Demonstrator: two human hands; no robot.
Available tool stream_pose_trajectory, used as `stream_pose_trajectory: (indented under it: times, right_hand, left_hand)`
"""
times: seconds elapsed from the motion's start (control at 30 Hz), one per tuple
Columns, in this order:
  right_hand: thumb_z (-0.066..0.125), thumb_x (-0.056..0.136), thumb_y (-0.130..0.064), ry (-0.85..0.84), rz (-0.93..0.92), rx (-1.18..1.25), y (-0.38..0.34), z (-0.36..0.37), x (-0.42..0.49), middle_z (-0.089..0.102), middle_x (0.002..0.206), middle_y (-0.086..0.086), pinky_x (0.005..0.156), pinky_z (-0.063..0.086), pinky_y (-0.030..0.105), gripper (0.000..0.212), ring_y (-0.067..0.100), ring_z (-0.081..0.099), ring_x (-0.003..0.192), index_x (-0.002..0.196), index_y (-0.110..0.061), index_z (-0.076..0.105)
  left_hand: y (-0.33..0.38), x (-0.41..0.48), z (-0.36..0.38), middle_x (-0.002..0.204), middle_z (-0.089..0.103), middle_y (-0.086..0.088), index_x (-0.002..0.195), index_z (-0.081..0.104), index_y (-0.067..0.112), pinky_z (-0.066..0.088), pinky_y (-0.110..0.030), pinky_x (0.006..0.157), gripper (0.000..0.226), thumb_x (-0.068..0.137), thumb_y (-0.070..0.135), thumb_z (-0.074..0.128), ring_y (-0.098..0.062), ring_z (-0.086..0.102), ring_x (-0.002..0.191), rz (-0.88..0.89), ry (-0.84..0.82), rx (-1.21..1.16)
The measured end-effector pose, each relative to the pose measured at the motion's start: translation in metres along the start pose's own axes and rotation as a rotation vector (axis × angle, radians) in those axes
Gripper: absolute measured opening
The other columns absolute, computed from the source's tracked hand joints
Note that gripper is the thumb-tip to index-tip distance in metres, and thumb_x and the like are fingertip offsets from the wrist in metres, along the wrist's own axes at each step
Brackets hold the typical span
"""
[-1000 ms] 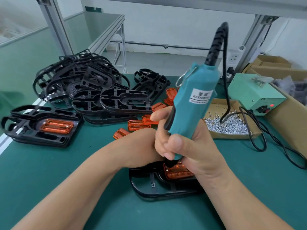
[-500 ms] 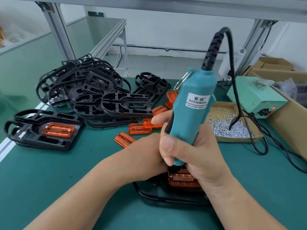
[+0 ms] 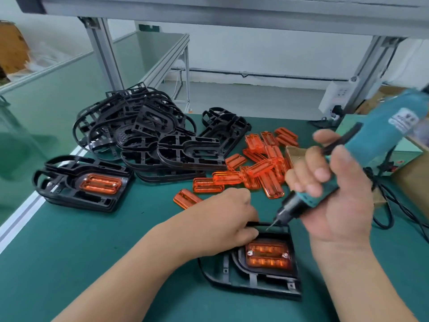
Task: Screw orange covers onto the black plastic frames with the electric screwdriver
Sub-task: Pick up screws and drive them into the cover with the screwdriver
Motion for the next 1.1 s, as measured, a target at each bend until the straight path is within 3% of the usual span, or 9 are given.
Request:
stream_pose_trajectory:
  times: [0.03, 0.1, 0.23, 0.47, 0.67, 0.83, 1.1]
  right_hand:
    - [0.057, 0.104, -0.024, 0.086, -0.009, -0.007, -0.004, -0.019, 0.002, 0.046, 0.066, -0.01, 0.056, 0.037, 0.023, 0.013, 0.003, 0.042, 0.05, 0.113, -0.015, 0.06]
    - [0.04, 0.107, -0.023, 0.224, -0.016, -0.012, -0.01, -0.043, 0.004, 0.043, 0.066, -0.012, 0.058, 0.036, 0.023, 0.021, 0.003, 0.039, 0.051, 0.11, -0.019, 0.061]
    - [0.042, 0.108, -0.02, 0.339, -0.014, 0.013, -0.005, -0.069, 0.003, 0.041, 0.069, -0.01, 0.06, 0.037, 0.022, 0.021, 0.004, 0.037, 0.054, 0.108, -0.021, 0.062]
    - [0.046, 0.105, -0.017, 0.296, 0.038, -0.03, 0.014, -0.069, 0.005, 0.04, 0.071, -0.01, 0.06, 0.04, 0.022, 0.021, 0.006, 0.037, 0.056, 0.108, -0.023, 0.065]
    - [0.04, 0.105, -0.015, 0.243, 0.042, -0.048, 0.02, -0.06, 0.007, 0.041, 0.07, -0.012, 0.059, 0.039, 0.021, 0.026, 0.004, 0.038, 0.055, 0.107, -0.026, 0.063]
    - [0.032, 0.107, -0.012, 0.23, 0.053, -0.051, 0.023, -0.059, 0.007, 0.043, 0.068, -0.014, 0.058, 0.04, 0.018, 0.035, 0.001, 0.04, 0.053, 0.105, -0.028, 0.062]
    - [0.027, 0.108, -0.011, 0.222, 0.044, -0.036, 0.025, -0.06, 0.008, 0.043, 0.066, -0.015, 0.056, 0.038, 0.016, 0.04, 0.0, 0.041, 0.051, 0.103, -0.028, 0.064]
  left_hand:
    - [-0.004, -0.003, -0.005, 0.098, 0.043, 0.0, 0.11, 0.072, 0.013, 0.035, -0.024, 0.072, 0.032, 0.105, 0.039, 0.054, -0.007, 0.036, 0.085, -0.025, 0.004, 0.029]
    - [-0.012, -0.006, -0.016, 0.098, 0.042, 0.002, 0.114, 0.071, 0.015, 0.035, -0.023, 0.072, 0.033, 0.106, 0.041, 0.052, -0.007, 0.039, 0.087, -0.048, 0.008, 0.074]
    - [-0.033, -0.019, -0.053, 0.098, 0.045, 0.007, 0.111, 0.071, 0.021, 0.044, -0.031, 0.081, 0.029, 0.106, 0.042, 0.053, -0.008, 0.046, 0.09, -0.135, 0.062, 0.101]
    - [-0.098, -0.083, -0.106, 0.103, 0.046, 0.008, 0.131, 0.064, 0.03, 0.048, -0.034, 0.092, 0.03, 0.109, 0.039, 0.047, -0.016, 0.053, 0.106, -0.364, 0.182, 0.346]
    - [-0.152, -0.148, -0.146, 0.096, 0.046, 0.005, 0.128, 0.068, 0.029, 0.049, -0.041, 0.091, 0.027, 0.108, 0.033, 0.05, -0.022, 0.056, 0.103, -0.537, 0.201, 0.519]
    - [-0.187, -0.169, -0.158, 0.093, 0.044, 0.006, 0.124, 0.069, 0.029, 0.048, -0.042, 0.089, 0.025, 0.107, 0.034, 0.051, -0.022, 0.055, 0.1, -0.571, 0.166, 0.549]
    - [-0.222, -0.162, -0.15, 0.096, 0.041, 0.004, 0.133, 0.067, 0.025, 0.045, -0.042, 0.09, 0.03, 0.106, 0.03, 0.057, -0.026, 0.053, 0.103, -0.537, 0.085, 0.568]
Point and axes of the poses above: each hand's wrist, its own x-axis towards the middle knuckle, its own z-axis out of the palm, y = z × x, the point moved 9 cm from there along x, towards the middle knuckle
